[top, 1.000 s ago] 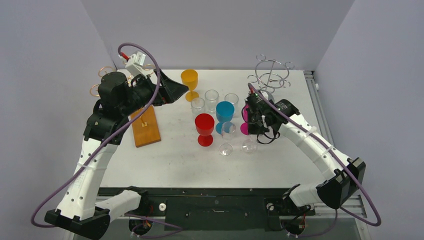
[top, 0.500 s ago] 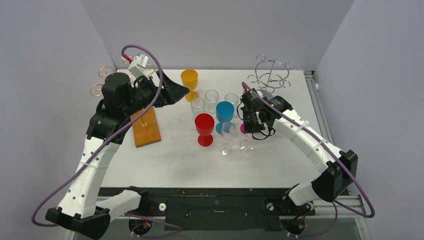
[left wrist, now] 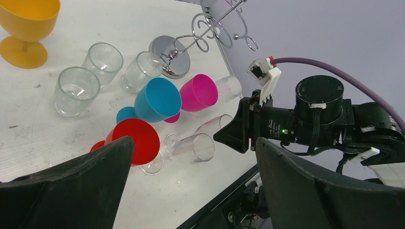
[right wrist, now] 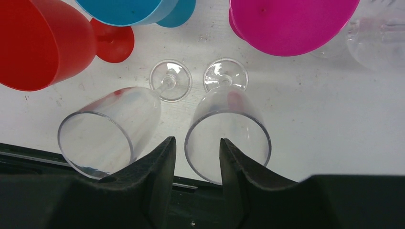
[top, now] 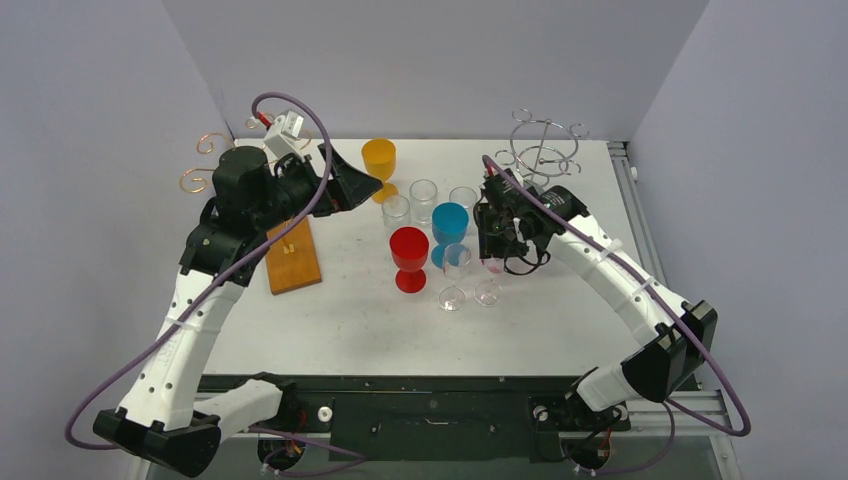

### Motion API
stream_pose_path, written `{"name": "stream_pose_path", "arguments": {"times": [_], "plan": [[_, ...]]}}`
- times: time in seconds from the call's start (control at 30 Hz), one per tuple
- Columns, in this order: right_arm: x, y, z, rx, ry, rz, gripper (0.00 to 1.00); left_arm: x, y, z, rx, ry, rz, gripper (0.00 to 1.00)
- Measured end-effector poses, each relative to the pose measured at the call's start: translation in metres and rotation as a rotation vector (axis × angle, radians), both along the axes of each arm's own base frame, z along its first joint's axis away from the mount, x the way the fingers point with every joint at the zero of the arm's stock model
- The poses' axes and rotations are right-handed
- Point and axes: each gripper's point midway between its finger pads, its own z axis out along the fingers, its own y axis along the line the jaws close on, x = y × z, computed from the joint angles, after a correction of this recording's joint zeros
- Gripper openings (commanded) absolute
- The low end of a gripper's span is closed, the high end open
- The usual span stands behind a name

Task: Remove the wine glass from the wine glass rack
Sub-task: Place the wine glass at the center of the board, then reset both arms

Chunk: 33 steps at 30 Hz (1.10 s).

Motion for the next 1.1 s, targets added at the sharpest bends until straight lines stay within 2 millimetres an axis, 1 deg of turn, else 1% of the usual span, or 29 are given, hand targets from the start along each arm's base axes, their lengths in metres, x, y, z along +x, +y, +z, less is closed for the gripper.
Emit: {"name": "stream_pose_path", "arguments": {"times": [0.13, 0.3, 0.43, 0.53, 0.67, 0.73, 0.87, 0.97, 1.03, 1.1], "plan": [[0.002, 0.001, 0.007, 0.009, -0.014, 0.0, 0.42, 0.002, -0.003, -0.005, 0.005, 0.013, -0.005, 0.96], [0.002, 0.001, 0.013, 0.016, -0.024, 0.0, 0.45, 0.003, -0.006, -0.008, 0.01, 0.016, -0.011, 0.96], [0.002, 0.0, 0.018, 0.02, -0.033, -0.002, 0.5, 0.006, -0.009, -0.013, 0.025, 0.022, -0.011, 0.96], [0.002, -0.002, 0.028, 0.029, -0.059, -0.008, 0.56, 0.01, -0.014, -0.02, 0.047, 0.033, -0.006, 0.96], [0.008, -0.005, 0.054, 0.063, -0.128, -0.025, 0.62, 0.012, -0.023, -0.028, 0.086, 0.041, -0.008, 0.96], [0.011, -0.006, 0.072, 0.09, -0.175, -0.035, 0.66, 0.012, -0.027, -0.027, 0.099, 0.033, -0.011, 0.96], [0.023, -0.007, 0.11, 0.16, -0.284, -0.064, 0.69, 0.012, -0.038, -0.012, 0.117, -0.011, -0.017, 0.96], [0.033, -0.002, 0.138, 0.232, -0.367, -0.083, 0.71, 0.014, -0.044, 0.002, 0.125, -0.045, -0.011, 0.96], [0.04, 0.004, 0.155, 0.288, -0.42, -0.089, 0.71, 0.018, -0.045, 0.011, 0.134, -0.066, 0.008, 0.96], [0.045, 0.009, 0.167, 0.331, -0.46, -0.094, 0.71, 0.024, -0.042, 0.02, 0.152, -0.083, 0.041, 0.96]]}}
